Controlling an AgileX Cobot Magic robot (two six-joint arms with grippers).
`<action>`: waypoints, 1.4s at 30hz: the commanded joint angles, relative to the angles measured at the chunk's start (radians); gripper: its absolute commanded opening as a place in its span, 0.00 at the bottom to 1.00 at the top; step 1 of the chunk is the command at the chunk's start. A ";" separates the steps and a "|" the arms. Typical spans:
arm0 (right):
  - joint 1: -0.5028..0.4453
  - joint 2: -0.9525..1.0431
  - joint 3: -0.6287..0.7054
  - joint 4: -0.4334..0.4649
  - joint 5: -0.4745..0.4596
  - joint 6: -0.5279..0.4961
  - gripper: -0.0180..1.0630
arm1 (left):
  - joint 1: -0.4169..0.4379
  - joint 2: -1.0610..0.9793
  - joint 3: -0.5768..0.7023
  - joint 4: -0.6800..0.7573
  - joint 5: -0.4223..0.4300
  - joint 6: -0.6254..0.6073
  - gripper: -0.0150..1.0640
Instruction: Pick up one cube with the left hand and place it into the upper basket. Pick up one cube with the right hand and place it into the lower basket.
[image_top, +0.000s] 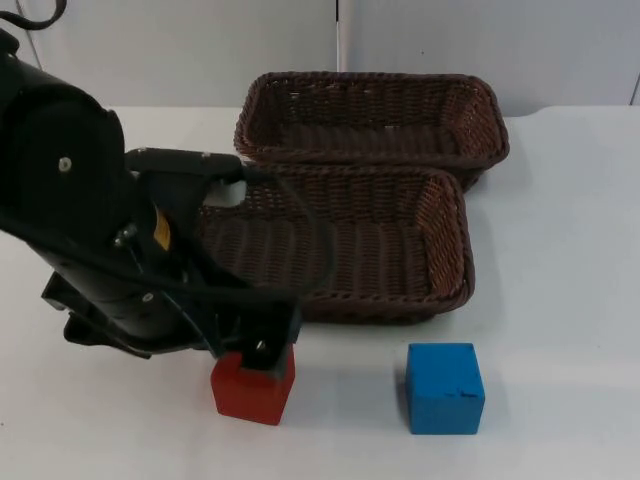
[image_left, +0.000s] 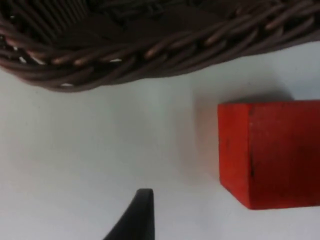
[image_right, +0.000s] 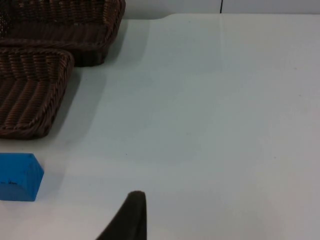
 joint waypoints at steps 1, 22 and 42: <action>-0.005 -0.003 0.007 -0.002 -0.007 -0.015 0.99 | -0.006 0.003 -0.005 0.005 -0.017 -0.030 0.92; -0.005 -0.003 0.007 -0.002 -0.007 -0.015 0.99 | -0.015 0.102 -0.005 -0.018 -0.165 -0.021 0.92; -0.005 -0.003 0.007 -0.002 -0.007 -0.015 0.99 | -0.015 0.233 -0.005 -0.010 -0.309 -0.021 0.91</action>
